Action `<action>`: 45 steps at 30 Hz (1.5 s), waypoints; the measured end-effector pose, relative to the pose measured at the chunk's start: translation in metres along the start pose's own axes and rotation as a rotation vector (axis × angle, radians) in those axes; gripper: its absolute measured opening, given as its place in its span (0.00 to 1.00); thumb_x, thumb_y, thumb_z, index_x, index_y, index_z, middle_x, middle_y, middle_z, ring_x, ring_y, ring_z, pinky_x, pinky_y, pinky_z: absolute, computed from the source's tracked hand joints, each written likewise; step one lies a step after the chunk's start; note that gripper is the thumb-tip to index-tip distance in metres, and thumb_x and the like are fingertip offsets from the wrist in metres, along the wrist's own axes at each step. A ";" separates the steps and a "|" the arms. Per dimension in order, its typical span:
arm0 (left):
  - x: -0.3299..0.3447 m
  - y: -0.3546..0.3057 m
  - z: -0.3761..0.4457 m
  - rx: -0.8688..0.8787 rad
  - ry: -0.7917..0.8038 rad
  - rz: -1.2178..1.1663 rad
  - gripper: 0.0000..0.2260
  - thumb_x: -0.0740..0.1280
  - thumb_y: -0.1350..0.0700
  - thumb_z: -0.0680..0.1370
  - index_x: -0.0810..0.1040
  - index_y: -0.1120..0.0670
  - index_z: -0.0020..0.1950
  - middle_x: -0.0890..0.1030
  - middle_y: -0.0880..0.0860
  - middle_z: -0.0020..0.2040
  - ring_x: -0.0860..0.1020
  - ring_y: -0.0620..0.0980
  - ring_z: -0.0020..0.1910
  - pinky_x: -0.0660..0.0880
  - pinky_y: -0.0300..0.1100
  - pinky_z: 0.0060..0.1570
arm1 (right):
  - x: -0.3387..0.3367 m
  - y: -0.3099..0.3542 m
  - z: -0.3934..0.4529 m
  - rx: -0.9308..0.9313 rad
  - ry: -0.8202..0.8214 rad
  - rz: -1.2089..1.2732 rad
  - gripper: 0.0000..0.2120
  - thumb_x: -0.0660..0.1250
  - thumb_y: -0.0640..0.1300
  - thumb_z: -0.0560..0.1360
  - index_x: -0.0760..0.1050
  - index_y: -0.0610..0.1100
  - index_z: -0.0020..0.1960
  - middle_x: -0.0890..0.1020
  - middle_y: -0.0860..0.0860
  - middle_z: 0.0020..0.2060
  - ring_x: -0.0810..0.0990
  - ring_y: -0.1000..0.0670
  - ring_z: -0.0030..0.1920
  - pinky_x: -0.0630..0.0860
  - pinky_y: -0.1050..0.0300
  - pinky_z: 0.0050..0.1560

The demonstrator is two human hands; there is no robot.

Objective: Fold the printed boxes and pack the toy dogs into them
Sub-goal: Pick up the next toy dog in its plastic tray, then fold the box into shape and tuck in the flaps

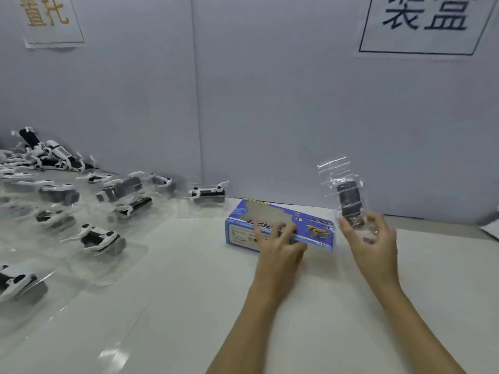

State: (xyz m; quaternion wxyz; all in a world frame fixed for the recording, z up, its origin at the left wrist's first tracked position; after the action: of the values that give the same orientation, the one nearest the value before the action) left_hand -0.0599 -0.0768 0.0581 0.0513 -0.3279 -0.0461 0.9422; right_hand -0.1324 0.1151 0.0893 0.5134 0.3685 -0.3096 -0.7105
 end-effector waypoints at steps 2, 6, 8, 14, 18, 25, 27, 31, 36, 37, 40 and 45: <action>-0.009 0.011 -0.001 -0.026 -0.079 0.001 0.08 0.79 0.57 0.71 0.83 0.47 0.37 0.82 0.49 0.53 0.80 0.57 0.59 0.60 0.81 0.65 | -0.009 -0.023 0.002 0.019 0.008 -0.112 0.13 0.80 0.49 0.72 0.77 0.45 0.46 0.83 0.51 0.44 0.79 0.42 0.55 0.76 0.35 0.58; -0.028 0.019 0.004 -0.095 -0.220 -0.088 0.10 0.83 0.59 0.68 0.83 0.48 0.36 0.84 0.47 0.52 0.82 0.55 0.58 0.61 0.77 0.67 | -0.006 -0.053 0.001 0.170 0.140 -0.348 0.17 0.69 0.67 0.73 0.76 0.54 0.45 0.80 0.44 0.58 0.69 0.39 0.69 0.64 0.42 0.72; -0.030 0.026 0.002 -0.151 -0.266 -0.129 0.11 0.83 0.62 0.66 0.83 0.51 0.36 0.85 0.48 0.53 0.82 0.55 0.61 0.63 0.73 0.67 | -0.007 -0.055 0.000 0.198 0.159 -0.344 0.26 0.53 0.75 0.77 0.74 0.55 0.42 0.77 0.41 0.62 0.67 0.36 0.69 0.64 0.40 0.72; -0.032 0.036 -0.001 -0.158 -0.322 -0.283 0.05 0.72 0.57 0.73 0.82 0.57 0.39 0.84 0.52 0.58 0.77 0.60 0.68 0.64 0.72 0.67 | -0.025 -0.054 0.009 0.292 0.142 -0.311 0.24 0.57 0.57 0.85 0.79 0.42 0.40 0.83 0.40 0.45 0.76 0.32 0.55 0.70 0.44 0.59; -0.035 0.043 -0.001 -0.184 -0.317 -0.302 0.09 0.68 0.54 0.77 0.86 0.57 0.48 0.83 0.55 0.61 0.77 0.63 0.68 0.70 0.70 0.62 | -0.052 -0.057 0.013 0.363 0.180 -0.279 0.16 0.67 0.51 0.81 0.82 0.44 0.39 0.84 0.44 0.40 0.80 0.37 0.51 0.72 0.50 0.51; -0.015 0.028 0.002 -0.169 -0.042 -0.343 0.23 0.64 0.55 0.77 0.77 0.51 0.73 0.79 0.46 0.69 0.74 0.58 0.70 0.67 0.63 0.68 | -0.023 -0.048 0.000 0.232 0.511 -0.406 0.28 0.72 0.43 0.75 0.67 0.57 0.71 0.72 0.47 0.60 0.74 0.44 0.60 0.74 0.48 0.60; -0.007 0.030 0.000 -0.223 0.045 -0.440 0.28 0.63 0.57 0.75 0.74 0.50 0.76 0.77 0.46 0.70 0.71 0.56 0.70 0.66 0.60 0.70 | -0.006 -0.043 -0.012 0.207 0.692 -0.373 0.34 0.71 0.41 0.74 0.64 0.59 0.75 0.74 0.50 0.62 0.75 0.49 0.61 0.73 0.56 0.56; 0.001 0.037 -0.003 -0.327 0.160 -0.645 0.33 0.58 0.62 0.72 0.72 0.46 0.78 0.75 0.48 0.70 0.69 0.52 0.70 0.70 0.57 0.69 | 0.013 -0.037 -0.026 0.155 0.823 -0.338 0.30 0.69 0.39 0.73 0.71 0.60 0.71 0.78 0.58 0.60 0.76 0.59 0.58 0.73 0.66 0.49; -0.003 0.045 -0.004 -0.412 0.118 -0.780 0.32 0.58 0.62 0.71 0.76 0.42 0.73 0.79 0.49 0.64 0.72 0.43 0.66 0.70 0.40 0.67 | 0.009 -0.030 -0.017 0.139 0.657 -0.111 0.26 0.71 0.36 0.72 0.78 0.60 0.63 0.84 0.57 0.52 0.80 0.54 0.55 0.78 0.59 0.53; -0.003 0.046 -0.004 -0.433 0.101 -0.802 0.32 0.58 0.62 0.71 0.76 0.41 0.73 0.79 0.48 0.64 0.73 0.41 0.65 0.71 0.38 0.65 | 0.007 -0.029 -0.016 0.139 0.611 -0.075 0.25 0.71 0.35 0.72 0.78 0.59 0.62 0.85 0.56 0.51 0.81 0.53 0.55 0.78 0.59 0.54; -0.008 0.053 -0.004 -0.509 0.041 -0.867 0.32 0.59 0.62 0.71 0.76 0.40 0.73 0.78 0.35 0.65 0.73 0.37 0.66 0.72 0.38 0.63 | 0.003 -0.029 -0.013 0.149 0.532 0.001 0.24 0.70 0.33 0.72 0.81 0.58 0.60 0.85 0.54 0.50 0.81 0.49 0.56 0.81 0.54 0.57; -0.026 0.062 -0.002 -0.547 -0.074 -0.937 0.31 0.57 0.62 0.73 0.75 0.42 0.74 0.75 0.33 0.71 0.72 0.39 0.72 0.71 0.43 0.65 | -0.002 -0.024 -0.011 0.183 0.566 0.151 0.19 0.69 0.41 0.68 0.85 0.56 0.56 0.86 0.55 0.52 0.84 0.52 0.55 0.80 0.63 0.46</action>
State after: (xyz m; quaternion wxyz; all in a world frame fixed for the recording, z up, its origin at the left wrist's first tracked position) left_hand -0.0429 -0.1417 0.0651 0.3769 -0.2401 -0.4327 0.7830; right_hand -0.1346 0.1229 0.0640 0.5952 0.5724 -0.2432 -0.5088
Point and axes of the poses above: each hand's wrist, its own z-axis towards the middle knuckle, its own x-axis out of the palm, y = z × x, the point moved 9 cm from there along z, towards the middle knuckle
